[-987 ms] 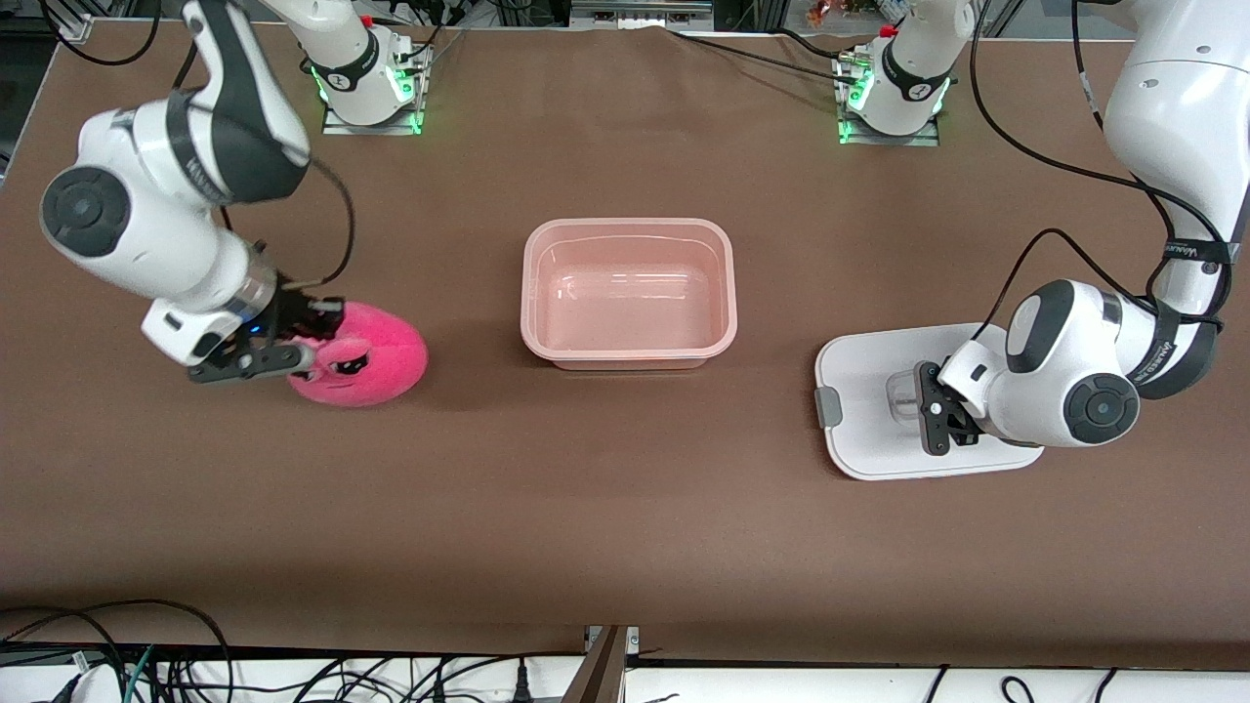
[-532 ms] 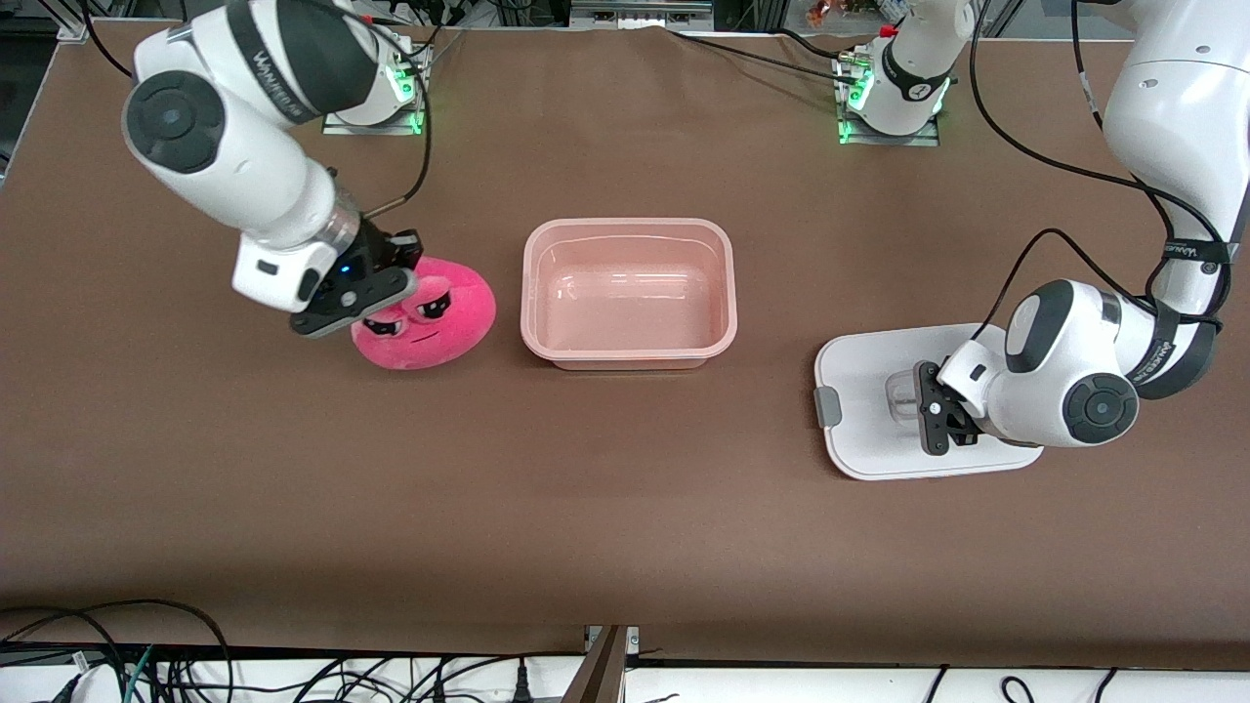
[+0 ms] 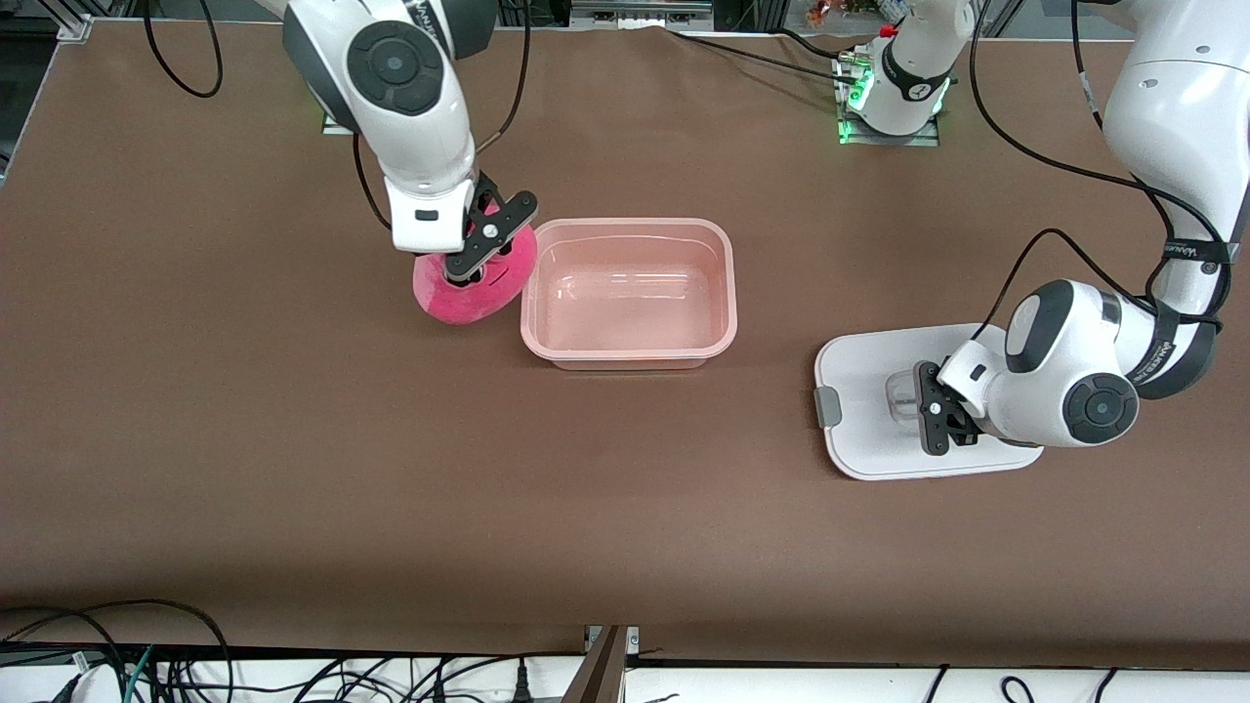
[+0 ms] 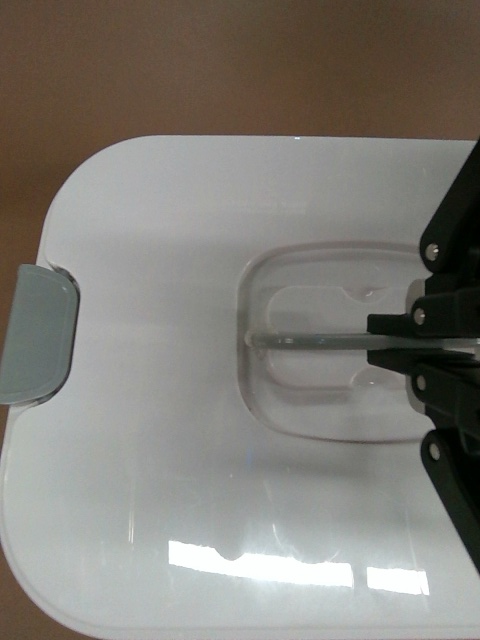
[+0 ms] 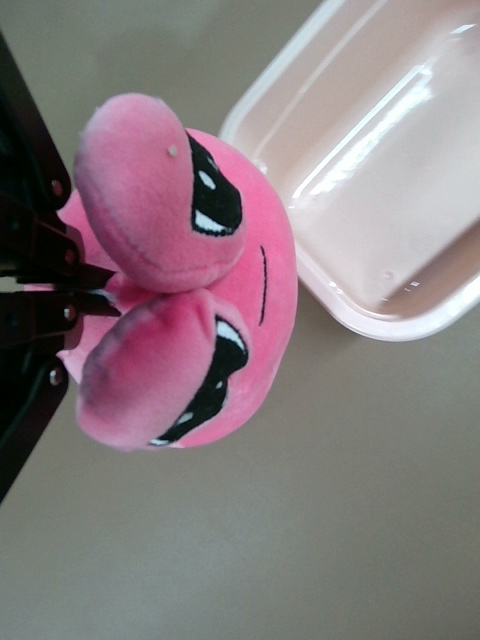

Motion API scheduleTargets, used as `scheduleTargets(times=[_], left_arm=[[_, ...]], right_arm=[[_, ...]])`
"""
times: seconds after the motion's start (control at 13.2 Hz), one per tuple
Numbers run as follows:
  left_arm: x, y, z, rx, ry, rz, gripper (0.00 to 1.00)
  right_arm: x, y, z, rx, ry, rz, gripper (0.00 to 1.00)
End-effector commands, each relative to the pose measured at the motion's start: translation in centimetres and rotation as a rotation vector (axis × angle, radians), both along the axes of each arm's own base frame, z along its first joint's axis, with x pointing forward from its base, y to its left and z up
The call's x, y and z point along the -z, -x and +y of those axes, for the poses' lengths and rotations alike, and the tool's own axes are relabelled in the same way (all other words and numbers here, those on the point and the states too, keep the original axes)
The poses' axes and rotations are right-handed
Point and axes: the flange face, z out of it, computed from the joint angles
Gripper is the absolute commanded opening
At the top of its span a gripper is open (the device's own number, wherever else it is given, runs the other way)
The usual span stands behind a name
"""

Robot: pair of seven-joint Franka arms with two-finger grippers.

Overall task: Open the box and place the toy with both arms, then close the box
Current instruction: 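Lift the pink plush with the right gripper and carry it over the box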

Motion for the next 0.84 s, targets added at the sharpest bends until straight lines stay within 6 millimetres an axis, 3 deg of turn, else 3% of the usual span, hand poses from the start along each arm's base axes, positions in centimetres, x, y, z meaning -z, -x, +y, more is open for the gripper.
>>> scheduleTargets(times=[0.0,0.46,0.61,0.76], left_arm=[[-0.7,0.1,-0.1,0.034,-0.024,-0.019,0.02],[-0.7,0.0,0.0,0.033,-0.023,-0.025,0.02],[-0.7,0.0,0.0,0.033,-0.023,-0.025,0.02],[-0.7,0.0,0.0,0.033,-0.023,-0.025,0.02]], right_arm=[[-0.5,0.5,0.9,-0.092,0.027,0.008,0.0],[3.5,3.3,7.1,-0.161,0.091,-0.027,0.0],[4.4,4.6,8.9,-0.169,0.106,-0.042,0.0],[3.7,5.4,10.5,-0.172,0.092,-0.067,0.0]])
